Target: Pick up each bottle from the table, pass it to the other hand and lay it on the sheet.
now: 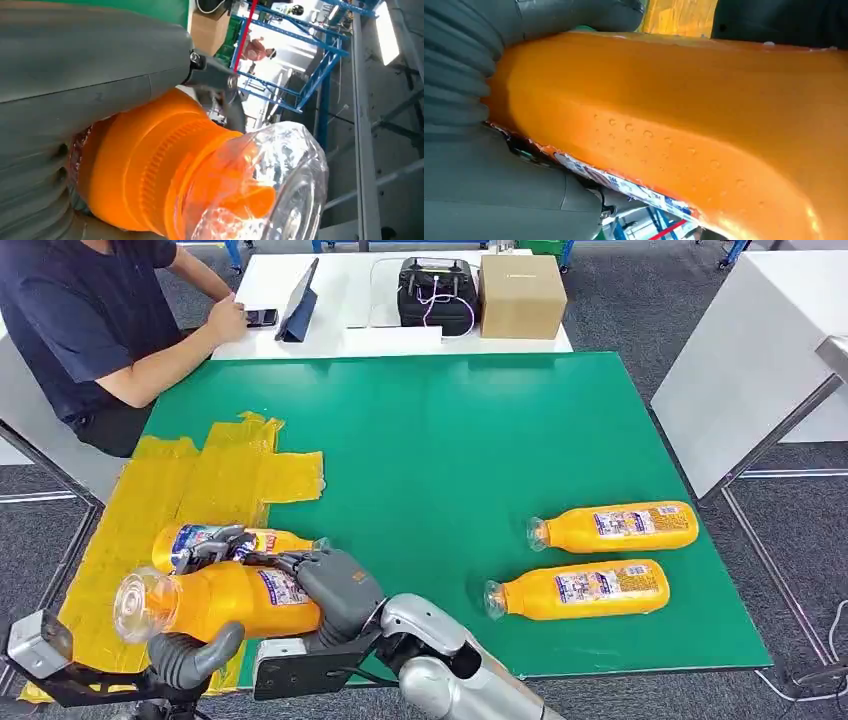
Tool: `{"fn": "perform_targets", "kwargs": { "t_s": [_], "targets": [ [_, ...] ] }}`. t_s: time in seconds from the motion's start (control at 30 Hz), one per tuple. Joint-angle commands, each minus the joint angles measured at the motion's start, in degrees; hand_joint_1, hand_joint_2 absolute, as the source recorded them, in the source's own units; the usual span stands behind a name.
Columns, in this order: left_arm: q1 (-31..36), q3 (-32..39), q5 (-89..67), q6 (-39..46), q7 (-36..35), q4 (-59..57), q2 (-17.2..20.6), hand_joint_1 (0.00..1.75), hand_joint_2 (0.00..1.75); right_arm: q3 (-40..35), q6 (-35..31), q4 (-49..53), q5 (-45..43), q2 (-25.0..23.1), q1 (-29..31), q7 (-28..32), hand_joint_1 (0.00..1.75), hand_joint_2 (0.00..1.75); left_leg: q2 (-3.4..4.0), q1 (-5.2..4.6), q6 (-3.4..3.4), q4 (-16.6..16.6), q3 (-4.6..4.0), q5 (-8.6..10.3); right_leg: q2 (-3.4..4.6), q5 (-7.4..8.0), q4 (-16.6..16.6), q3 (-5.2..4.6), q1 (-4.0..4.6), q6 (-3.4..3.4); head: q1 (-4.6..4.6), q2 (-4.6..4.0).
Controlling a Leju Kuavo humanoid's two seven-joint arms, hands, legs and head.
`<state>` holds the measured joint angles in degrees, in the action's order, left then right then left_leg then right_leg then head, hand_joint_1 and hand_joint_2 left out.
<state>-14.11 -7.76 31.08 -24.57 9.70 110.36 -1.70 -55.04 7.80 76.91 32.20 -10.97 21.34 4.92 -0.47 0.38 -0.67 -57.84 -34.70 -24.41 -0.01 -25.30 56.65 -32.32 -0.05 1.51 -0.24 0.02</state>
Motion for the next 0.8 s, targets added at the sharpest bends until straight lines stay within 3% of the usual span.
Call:
{"fn": "perform_targets", "kwargs": {
  "t_s": [0.03, 0.5, 0.57, 0.6, 0.63, 0.8],
  "targets": [
    [1.75, -0.78, -1.25, 0.01, -0.05, -1.97, -0.92, 1.75, 1.75, -7.66, 0.47, -1.62, -0.18, 1.43, 2.25, 0.99, 1.75, 1.75, 0.01, 0.0, 0.01, 0.05, 0.15, -0.03, -0.02, -0.03, -0.07, 0.17, 0.0, 0.01, 0.0, 0.0],
    [0.69, -0.15, -2.11, 0.14, 0.65, -1.14, -1.45, 1.75, 1.75, -7.9, -1.02, -2.55, 1.2, 1.96, 2.08, 0.01, 1.75, 1.75, 0.0, 0.0, 0.0, 0.07, 0.14, -0.01, -0.03, -0.01, -0.09, 0.16, 0.01, 0.02, 0.0, 0.0],
    [0.16, 0.8, -4.61, 1.4, 1.23, -0.32, -1.98, 1.75, 1.75, -5.42, -2.64, -1.6, 3.19, 2.85, 0.96, -1.44, 0.0, 1.75, -0.03, 0.0, 0.0, 0.07, 0.15, -0.01, -0.06, -0.02, -0.1, 0.18, 0.02, 0.03, 0.0, 0.0],
    [0.0, 1.8, -6.88, 2.45, 1.9, 0.13, -2.6, 1.75, 1.75, -4.08, -2.92, -0.75, 4.31, 3.51, 0.51, -2.0, 0.0, 1.75, -0.05, 0.03, 0.0, 0.06, 0.2, -0.03, -0.08, -0.03, -0.13, 0.26, 0.05, 0.03, 0.0, 0.0],
    [0.17, 3.35, -11.98, 4.3, 3.11, 0.82, -3.57, 1.75, 1.75, -1.36, -3.47, 0.34, 4.94, 3.95, -0.41, -3.2, 0.0, 0.0, -0.05, 0.02, -0.01, 0.04, 0.12, -0.02, -0.08, -0.02, -0.1, 0.17, 0.03, 0.03, 0.0, 0.0],
    [1.45, 10.53, -34.36, 11.76, 5.96, 1.84, -8.04, 1.75, 1.75, 8.58, -6.62, 11.68, 7.46, 9.4, -4.58, -4.49, 0.0, 0.0, -0.16, 0.03, -0.03, -0.03, 0.04, -0.01, -0.19, -0.03, -0.07, 0.15, 0.04, 0.05, 0.0, 0.0]
  ]
}}
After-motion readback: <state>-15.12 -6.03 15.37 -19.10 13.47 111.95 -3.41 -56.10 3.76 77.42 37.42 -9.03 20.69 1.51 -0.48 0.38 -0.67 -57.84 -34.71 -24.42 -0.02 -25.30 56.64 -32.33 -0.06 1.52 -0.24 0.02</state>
